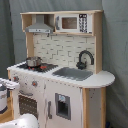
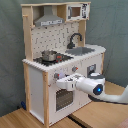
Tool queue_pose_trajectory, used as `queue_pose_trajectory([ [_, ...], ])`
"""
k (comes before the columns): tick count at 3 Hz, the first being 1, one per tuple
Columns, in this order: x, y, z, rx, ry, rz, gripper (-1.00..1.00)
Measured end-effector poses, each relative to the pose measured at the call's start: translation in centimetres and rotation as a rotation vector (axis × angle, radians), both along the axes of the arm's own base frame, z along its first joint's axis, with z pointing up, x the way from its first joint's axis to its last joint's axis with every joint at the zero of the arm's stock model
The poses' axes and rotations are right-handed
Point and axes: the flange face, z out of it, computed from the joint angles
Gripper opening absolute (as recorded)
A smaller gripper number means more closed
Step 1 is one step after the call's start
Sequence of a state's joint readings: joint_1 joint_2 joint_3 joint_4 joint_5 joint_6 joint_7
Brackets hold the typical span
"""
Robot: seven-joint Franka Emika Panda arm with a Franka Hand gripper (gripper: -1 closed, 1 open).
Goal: Play with the kitchen
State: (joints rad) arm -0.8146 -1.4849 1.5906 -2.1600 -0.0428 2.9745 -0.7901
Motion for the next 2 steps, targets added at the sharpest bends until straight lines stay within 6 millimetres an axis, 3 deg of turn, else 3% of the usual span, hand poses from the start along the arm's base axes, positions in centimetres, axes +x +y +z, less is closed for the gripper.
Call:
queue_pose_trajectory([
  [1,2.1,1.0,0.9,0.011,-0.011,0.0,1.0],
  [2,-2.1,2.7,-0.4,0.011,0.006,0.033,1.0],
])
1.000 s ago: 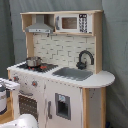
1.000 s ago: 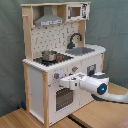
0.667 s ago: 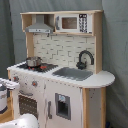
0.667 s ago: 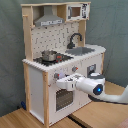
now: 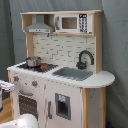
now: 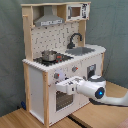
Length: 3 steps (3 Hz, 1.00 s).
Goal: Play with the kitchen
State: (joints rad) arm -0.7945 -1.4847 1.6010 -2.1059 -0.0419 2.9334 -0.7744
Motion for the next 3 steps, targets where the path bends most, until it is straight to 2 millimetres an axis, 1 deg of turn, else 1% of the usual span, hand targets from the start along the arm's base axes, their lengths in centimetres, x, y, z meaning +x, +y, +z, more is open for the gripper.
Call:
queue_pose_trajectory([
  [1,-2.2,-1.0,-0.3,0.033,0.005,-0.006,1.0],
  [2,-3.0,-1.8,-0.5,0.135,0.01,-0.018,1.0],
  [3,-3.4,-2.4,-1.6,0.235,0.023,-0.033,1.0],
])
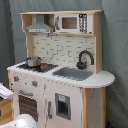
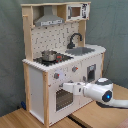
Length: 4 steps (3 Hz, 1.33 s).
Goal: Play with the kitchen
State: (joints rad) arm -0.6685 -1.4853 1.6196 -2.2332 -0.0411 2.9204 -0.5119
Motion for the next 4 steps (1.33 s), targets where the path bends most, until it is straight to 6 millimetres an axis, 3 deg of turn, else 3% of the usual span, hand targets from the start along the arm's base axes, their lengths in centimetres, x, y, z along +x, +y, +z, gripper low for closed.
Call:
queue_pose_trajectory([
  [2,-0.6,-1.2,-2.7,0.169,0.023,-0.028,1.0],
  [4,-0.9,-2.6,-4.0,0.366,0.036,-0.053,1.0],
])
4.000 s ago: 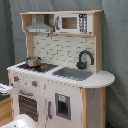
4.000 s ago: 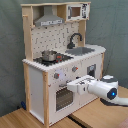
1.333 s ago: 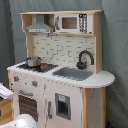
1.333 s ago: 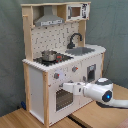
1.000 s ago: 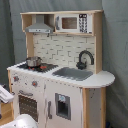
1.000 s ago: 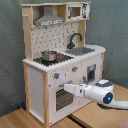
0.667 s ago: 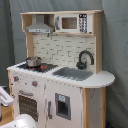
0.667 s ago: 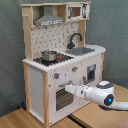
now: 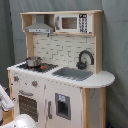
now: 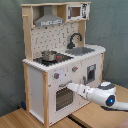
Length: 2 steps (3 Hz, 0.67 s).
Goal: Play with the kitchen
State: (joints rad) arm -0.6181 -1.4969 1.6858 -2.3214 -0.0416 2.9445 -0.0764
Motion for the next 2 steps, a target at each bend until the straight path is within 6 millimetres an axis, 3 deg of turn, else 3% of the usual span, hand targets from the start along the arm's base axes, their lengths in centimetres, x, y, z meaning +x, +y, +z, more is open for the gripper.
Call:
queue_pose_trajectory([
  [2,0.4,-2.3,-0.2,0.212,0.003,-0.022,1.0],
])
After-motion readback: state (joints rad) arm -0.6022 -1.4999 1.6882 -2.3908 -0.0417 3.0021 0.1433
